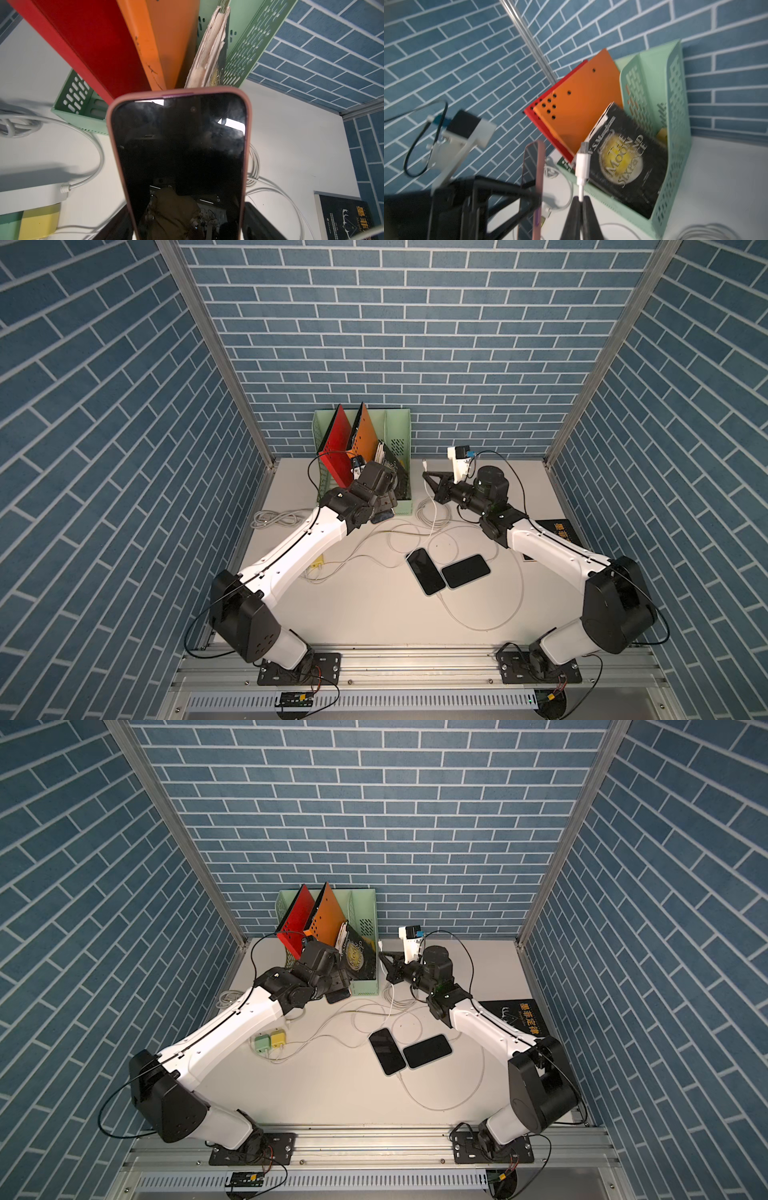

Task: Unplug the charging cable from the phone
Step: Remove the charging cable from the phone, then place the phone at the center of the board.

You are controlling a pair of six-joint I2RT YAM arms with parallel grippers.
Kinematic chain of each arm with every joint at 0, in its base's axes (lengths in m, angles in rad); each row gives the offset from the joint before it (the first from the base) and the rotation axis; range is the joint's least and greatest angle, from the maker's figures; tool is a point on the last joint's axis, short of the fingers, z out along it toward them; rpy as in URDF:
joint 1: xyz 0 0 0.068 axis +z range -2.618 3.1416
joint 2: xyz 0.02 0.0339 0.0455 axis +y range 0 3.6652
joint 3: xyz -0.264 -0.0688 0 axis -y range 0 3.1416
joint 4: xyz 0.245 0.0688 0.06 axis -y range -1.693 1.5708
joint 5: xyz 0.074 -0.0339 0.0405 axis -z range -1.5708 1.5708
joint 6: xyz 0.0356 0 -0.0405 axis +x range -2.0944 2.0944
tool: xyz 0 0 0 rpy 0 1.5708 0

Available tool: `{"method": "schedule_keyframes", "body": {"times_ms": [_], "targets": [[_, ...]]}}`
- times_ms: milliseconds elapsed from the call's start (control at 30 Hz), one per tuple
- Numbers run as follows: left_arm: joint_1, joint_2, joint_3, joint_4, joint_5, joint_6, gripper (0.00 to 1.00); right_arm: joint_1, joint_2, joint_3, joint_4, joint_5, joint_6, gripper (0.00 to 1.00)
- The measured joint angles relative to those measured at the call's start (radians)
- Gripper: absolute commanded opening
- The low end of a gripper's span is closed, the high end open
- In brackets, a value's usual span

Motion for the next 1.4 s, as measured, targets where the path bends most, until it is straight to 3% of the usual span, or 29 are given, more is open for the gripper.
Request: {"method": "schedule_keyframes", "body": {"times_ms": [300, 567, 733, 967, 1200, 1400], "targets": [[0.000, -0.113, -0.147, -0.003, -0.013, -0.037, 0.26, -0.123, 0.244, 0.111, 0.145, 0.089, 0.006, 0.00], [0.000, -0.164, -0.238, -0.001, 0.005, -0.066, 0.26, -0.220, 0.331, -0.021, 0.312, 0.097, 0.074, 0.00], [0.000, -0.169, -0.291, 0.006, 0.056, -0.070, 0.26, -0.271, 0.402, -0.044, 0.335, 0.087, 0.149, 0.31], [-0.006, -0.169, -0.373, 0.011, 0.145, -0.050, 0.27, -0.312, 0.426, -0.043, 0.246, 0.077, 0.206, 0.61], [-0.027, -0.169, -0.409, 0.024, 0.229, 0.008, 0.28, -0.346, 0.388, -0.043, 0.130, 0.072, 0.213, 0.71], [-0.066, -0.153, -0.457, 0.023, 0.285, 0.059, 0.28, -0.370, 0.250, -0.052, 0.014, 0.072, 0.199, 0.72]]}}
